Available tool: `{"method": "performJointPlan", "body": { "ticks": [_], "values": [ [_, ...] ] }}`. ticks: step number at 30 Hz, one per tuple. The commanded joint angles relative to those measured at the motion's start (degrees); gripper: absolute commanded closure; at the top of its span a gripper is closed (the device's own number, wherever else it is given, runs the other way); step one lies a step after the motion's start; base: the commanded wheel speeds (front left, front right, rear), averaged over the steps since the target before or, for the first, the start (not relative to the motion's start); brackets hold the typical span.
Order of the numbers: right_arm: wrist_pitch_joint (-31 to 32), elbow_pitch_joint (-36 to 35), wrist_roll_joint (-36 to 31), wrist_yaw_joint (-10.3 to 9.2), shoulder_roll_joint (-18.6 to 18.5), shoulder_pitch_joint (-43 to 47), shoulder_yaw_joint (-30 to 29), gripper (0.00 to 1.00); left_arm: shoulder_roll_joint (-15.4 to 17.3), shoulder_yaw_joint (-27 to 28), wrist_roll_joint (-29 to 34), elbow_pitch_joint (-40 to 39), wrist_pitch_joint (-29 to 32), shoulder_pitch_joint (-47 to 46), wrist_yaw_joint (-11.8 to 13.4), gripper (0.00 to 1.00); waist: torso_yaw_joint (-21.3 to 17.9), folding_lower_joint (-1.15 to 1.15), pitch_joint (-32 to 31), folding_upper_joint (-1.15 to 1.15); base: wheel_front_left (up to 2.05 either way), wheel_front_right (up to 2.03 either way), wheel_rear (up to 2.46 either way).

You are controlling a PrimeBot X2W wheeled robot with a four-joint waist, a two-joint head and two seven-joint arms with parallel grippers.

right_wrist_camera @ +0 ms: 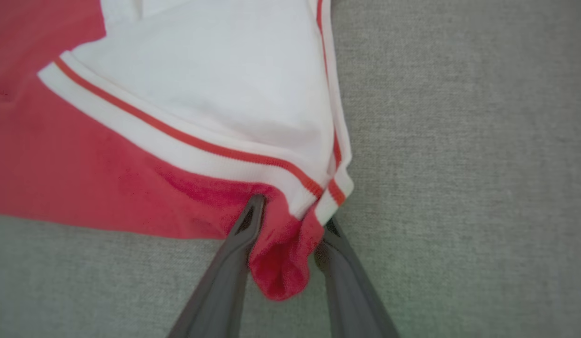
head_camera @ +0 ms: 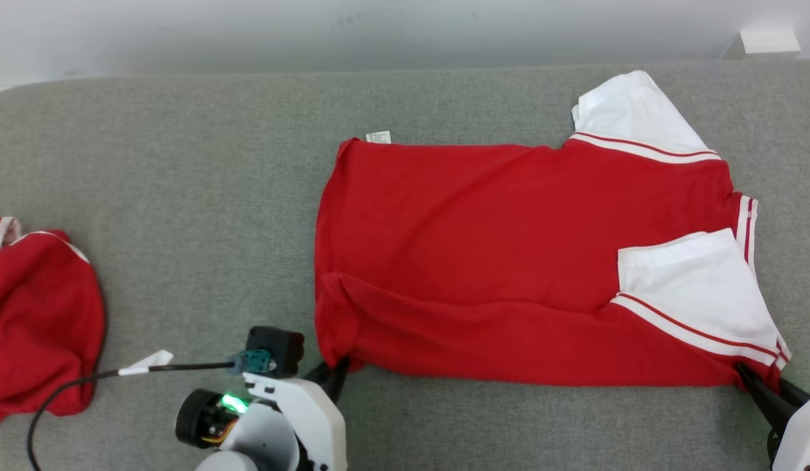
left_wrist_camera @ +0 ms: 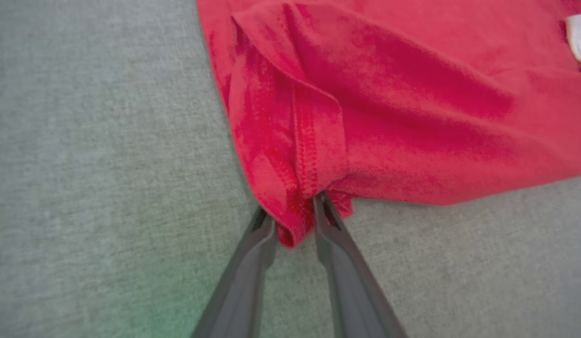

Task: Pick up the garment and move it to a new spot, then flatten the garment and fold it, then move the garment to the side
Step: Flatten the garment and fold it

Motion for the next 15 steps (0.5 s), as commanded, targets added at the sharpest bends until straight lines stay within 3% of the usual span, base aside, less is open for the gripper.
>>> {"method": "performJointPlan", "body": {
  "ticks": [1, 7, 15],
  "values": [
    [0.7, 0.5, 0.9, 0.14, 0.0, 0.1, 0.9, 1.0, -0.1, -1.1, -0.4, 1.9, 1.7, 1.5, -0.3, 1.0, 0.3, 0.0, -0.6, 0.0, 0.0, 0.0, 0.0],
    [2.2, -1.6, 5.0, 0.08, -5.2, 0.9, 1.0, 1.0, 1.1, 1.0, -3.2, 0.4, 1.4, 2.1, -0.9, 1.0, 1.1, 0.0, -3.9, 0.0, 0.0, 0.0, 0.0],
    [7.3, -9.2, 12.4, 0.02, -15.2, 8.4, 1.4, 1.0, 4.7, 1.6, -7.1, -10.9, 6.1, 10.5, -1.3, 1.0, 2.5, 0.0, -7.3, 0.0, 0.0, 0.0, 0.0]
  ]
}}
